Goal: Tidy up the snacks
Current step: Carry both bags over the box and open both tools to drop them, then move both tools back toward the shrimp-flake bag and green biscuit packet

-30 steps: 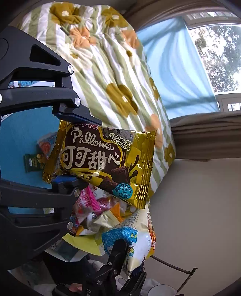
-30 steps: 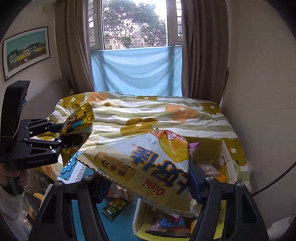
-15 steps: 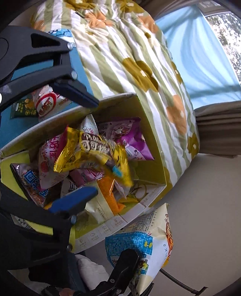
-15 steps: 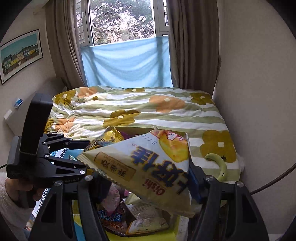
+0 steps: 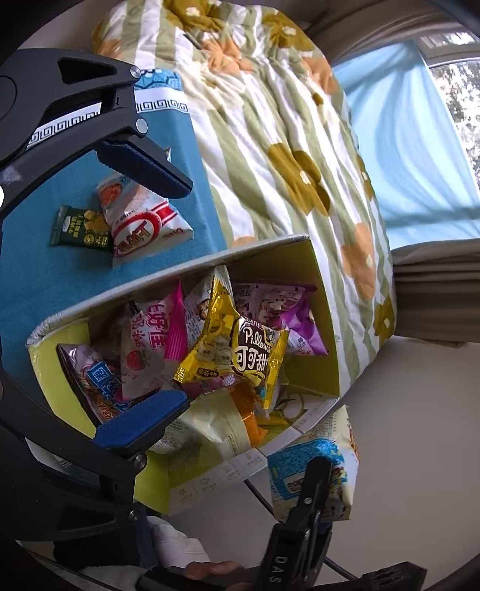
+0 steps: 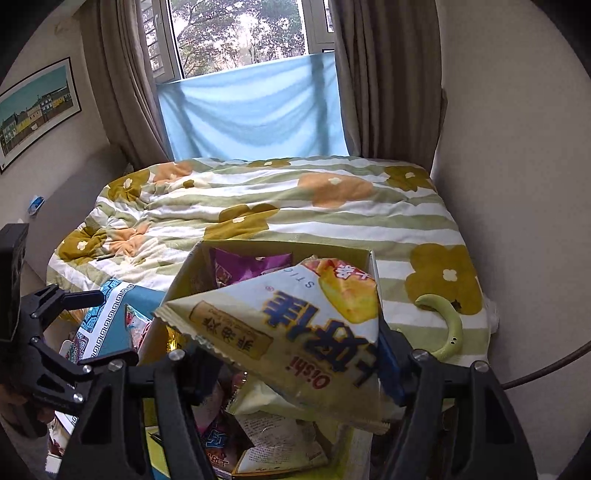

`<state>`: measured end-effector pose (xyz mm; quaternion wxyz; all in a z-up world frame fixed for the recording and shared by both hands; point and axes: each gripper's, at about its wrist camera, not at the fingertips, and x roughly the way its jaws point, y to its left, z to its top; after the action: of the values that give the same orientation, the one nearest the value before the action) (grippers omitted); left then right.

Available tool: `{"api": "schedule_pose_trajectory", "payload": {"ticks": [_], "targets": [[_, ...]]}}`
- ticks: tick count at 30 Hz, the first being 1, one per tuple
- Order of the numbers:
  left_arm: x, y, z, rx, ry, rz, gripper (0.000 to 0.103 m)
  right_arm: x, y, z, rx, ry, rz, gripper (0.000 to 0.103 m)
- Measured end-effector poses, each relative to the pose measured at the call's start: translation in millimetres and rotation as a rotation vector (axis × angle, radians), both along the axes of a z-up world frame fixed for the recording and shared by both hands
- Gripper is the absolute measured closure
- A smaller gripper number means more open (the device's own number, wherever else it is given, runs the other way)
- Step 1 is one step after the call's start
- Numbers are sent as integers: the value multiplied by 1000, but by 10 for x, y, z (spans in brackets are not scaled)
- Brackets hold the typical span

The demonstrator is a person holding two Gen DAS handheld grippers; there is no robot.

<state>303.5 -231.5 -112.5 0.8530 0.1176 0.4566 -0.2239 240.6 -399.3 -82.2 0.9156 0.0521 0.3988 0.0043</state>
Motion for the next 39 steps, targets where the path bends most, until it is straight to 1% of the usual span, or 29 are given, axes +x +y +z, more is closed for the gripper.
{"api": "schedule_pose_trajectory", "payload": {"ticks": [3,4,6,7,8,11,14,17,22,26,32,35,39], "targets": [[1,70,-13,7,-5,10,0,208,-8,-37,-5,13,0,35],[0,106,-26,6,-1,14,0,281,-4,-69,-7,22,2,32],[-7,174,-50,11,6,24,0,376,2,-113,-19,27,-14,22],[-15,211,-63,14,6,31,0,386,7,-121,-17,24,-17,3],[-18,242,-73,14,8,38,0,369,30,-124,-14,17,-18,0],[-64,364,-82,-3,21,57,0,193,113,-94,-10,-22,-9,0],[-117,470,-62,-12,22,66,0,13,229,-90,-37,-11,1,0],[-178,563,13,-20,6,78,0,-124,302,-22,-54,-26,11,0],[-277,766,210,-26,-31,106,0,-255,397,250,-63,-73,14,0],[-342,1017,367,-29,-61,122,0,-371,540,489,-60,-119,27,0],[-373,1515,538,-60,-94,123,0,-538,961,700,-55,-152,28,0],[-346,1773,561,-63,-100,105,0,-617,1237,721,-56,-163,12,0],[-316,2063,571,-65,-103,48,0,-669,1649,666,-59,-154,-21,0]]}}
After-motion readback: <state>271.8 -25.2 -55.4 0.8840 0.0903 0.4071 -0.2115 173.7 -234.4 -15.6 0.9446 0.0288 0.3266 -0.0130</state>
